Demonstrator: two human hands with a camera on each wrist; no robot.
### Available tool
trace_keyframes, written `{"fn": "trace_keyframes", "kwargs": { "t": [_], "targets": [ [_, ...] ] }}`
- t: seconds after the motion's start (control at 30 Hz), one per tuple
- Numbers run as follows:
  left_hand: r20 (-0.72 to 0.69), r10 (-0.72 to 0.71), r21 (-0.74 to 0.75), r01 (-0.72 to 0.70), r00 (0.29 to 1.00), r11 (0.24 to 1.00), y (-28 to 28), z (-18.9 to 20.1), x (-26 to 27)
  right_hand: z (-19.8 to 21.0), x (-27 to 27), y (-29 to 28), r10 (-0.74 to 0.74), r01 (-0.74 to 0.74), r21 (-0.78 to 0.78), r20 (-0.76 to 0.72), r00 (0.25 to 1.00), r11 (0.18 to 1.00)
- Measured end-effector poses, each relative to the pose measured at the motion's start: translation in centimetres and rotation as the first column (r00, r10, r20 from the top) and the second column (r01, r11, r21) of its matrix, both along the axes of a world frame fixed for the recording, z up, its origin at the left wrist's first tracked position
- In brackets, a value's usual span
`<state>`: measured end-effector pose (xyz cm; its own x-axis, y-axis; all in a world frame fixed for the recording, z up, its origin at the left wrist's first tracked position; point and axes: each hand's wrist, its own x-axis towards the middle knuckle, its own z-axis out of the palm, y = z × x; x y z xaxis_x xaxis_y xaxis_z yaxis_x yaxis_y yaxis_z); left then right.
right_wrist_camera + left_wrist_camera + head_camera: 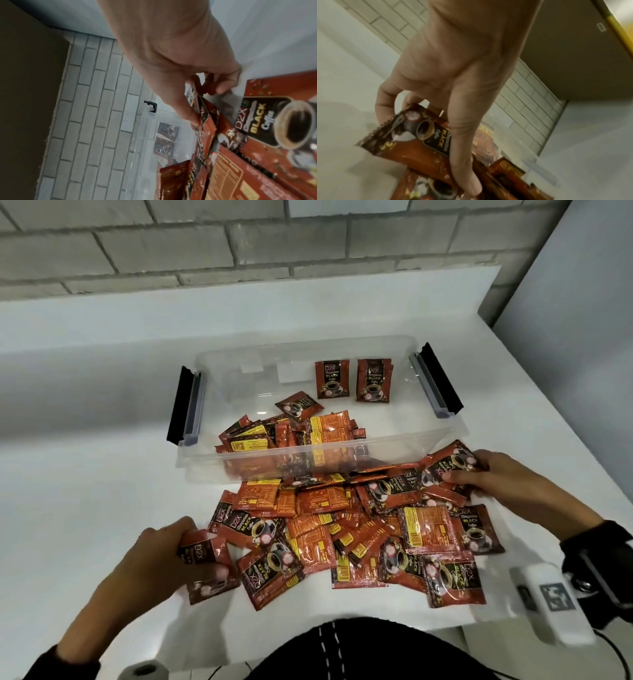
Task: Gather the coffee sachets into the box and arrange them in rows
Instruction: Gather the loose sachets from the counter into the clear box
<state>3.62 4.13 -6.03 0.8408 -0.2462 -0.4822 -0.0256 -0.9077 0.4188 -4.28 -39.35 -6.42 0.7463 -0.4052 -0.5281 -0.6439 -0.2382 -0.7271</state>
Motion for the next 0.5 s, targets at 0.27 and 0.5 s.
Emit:
{"fn": "trace_keyframes", "kwargs": {
  "t": [0.27, 0.5],
  "targets": [
    [-0.212, 0.099, -0.36, -0.172, 0.972, 0.917, 1.4, 2.6, 1.8, 2.0, -2.5, -2.3, -0.238, 0.193, 0.25, 0.164, 0.957, 0.949],
    [-0.288, 0.109, -0.386, -0.22, 0.951, 0.896, -0.4, 2.1, 2.2, 2.1, -7.5, -0.8, 0.043, -0.05, 0.246, 0.03, 0.999, 0.968]
  ]
}}
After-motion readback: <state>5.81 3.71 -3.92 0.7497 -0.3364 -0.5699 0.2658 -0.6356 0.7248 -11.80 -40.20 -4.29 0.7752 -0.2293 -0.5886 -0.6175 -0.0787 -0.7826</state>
